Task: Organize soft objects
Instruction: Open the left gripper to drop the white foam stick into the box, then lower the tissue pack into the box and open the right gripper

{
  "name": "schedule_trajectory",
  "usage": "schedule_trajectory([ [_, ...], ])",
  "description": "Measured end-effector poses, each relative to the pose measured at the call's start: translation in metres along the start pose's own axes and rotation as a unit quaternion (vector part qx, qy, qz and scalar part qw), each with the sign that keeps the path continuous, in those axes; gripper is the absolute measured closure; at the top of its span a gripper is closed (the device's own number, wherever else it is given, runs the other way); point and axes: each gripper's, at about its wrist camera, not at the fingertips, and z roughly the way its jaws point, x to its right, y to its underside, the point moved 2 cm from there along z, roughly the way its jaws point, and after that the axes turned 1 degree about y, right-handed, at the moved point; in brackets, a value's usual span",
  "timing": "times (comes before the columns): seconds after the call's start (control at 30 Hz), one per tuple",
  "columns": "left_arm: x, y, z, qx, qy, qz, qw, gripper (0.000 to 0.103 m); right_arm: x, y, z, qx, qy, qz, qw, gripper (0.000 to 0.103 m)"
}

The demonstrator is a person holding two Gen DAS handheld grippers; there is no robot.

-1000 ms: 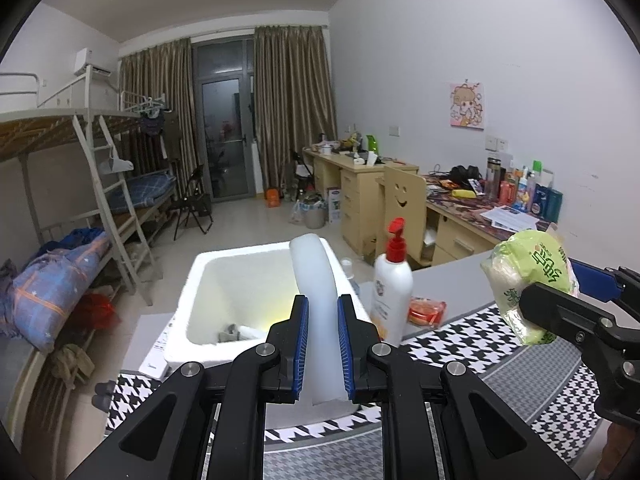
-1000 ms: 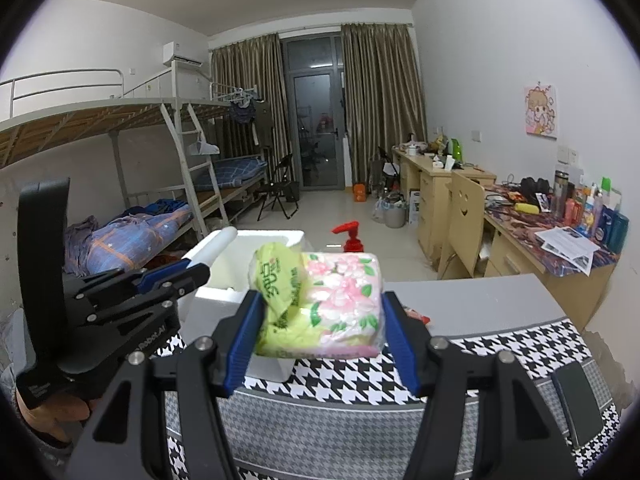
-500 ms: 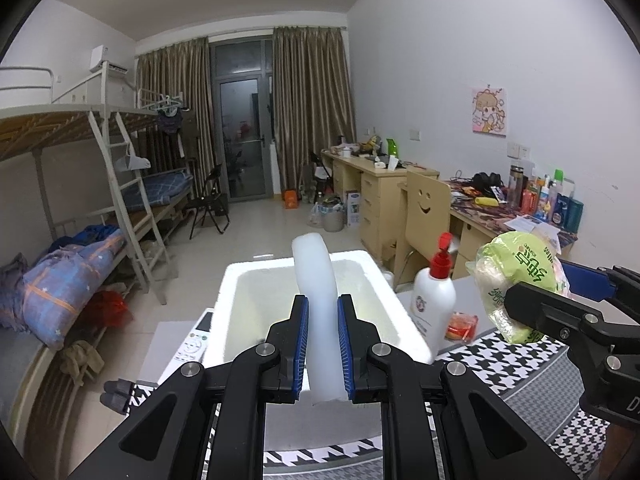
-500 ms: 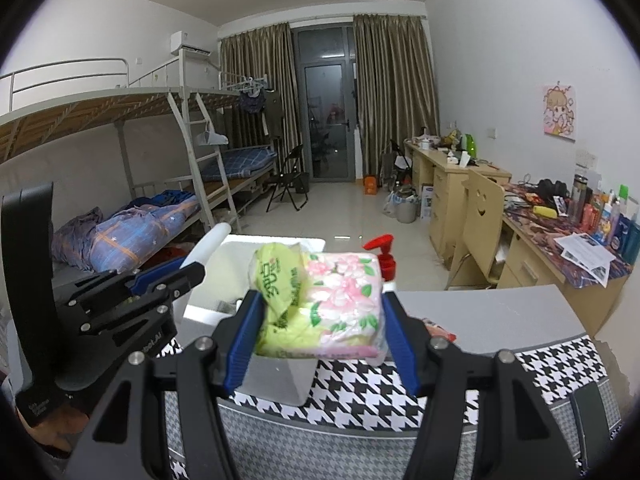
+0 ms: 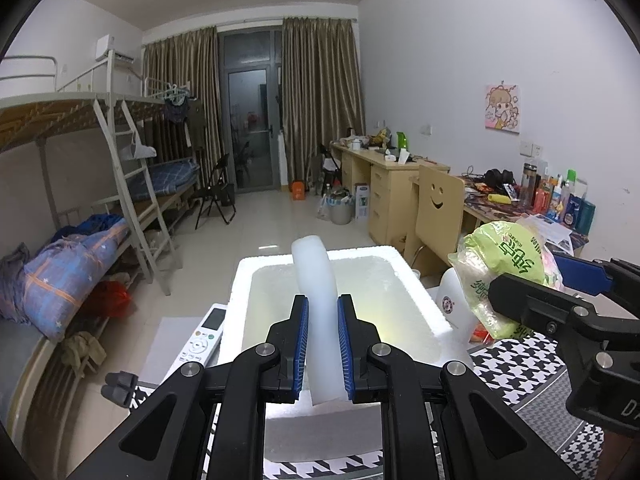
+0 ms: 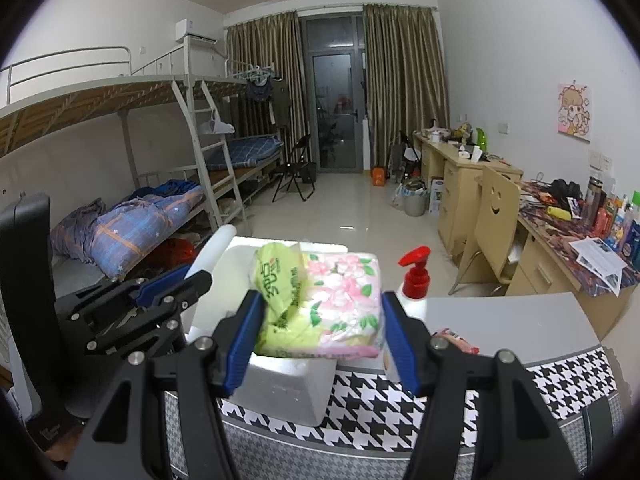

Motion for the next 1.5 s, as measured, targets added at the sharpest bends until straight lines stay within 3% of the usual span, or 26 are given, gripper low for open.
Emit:
schedule_trajectory([
  [0.6, -0.009, 0.004, 0.036, -0.042, 0.018, -0.003, 0.999, 0.083, -0.004, -0.004, 0.014, -0.015, 0.003, 0.004, 1.0, 0.039],
  [0.7, -0.012, 0.005, 0.038, -0.043, 0.016, -0.002, 0.999, 0.074, -0.002, -0.006, 0.014, -0.014, 0.005, 0.007, 1.0, 0.039],
  [0.83, -0.018, 0.005, 0.034, -0.034, -0.005, -0.001, 0.9994, 0.028, -0.001, -0.007, 0.016, -0.014, 0.006, 0.011, 1.0, 0.039],
  [0.9, -0.021, 0.005, 0.029, -0.024, -0.017, -0.003, 0.9996, 0.021, -0.001, -0.007, 0.017, -0.014, 0.005, 0.01, 1.0, 0.039],
  [1.2, -0.039, 0.005, 0.018, -0.011, -0.056, -0.023, 0.9981, 0.002, -0.011, -0.01, 0.024, -0.016, -0.009, 0.004, 1.0, 0.039],
  [1.5, -0.069, 0.009, 0.0, -0.003, -0.083, -0.054, 0.9951, 0.001, -0.022, -0.012, 0.033, -0.02, -0.021, -0.008, 1.0, 0.039],
])
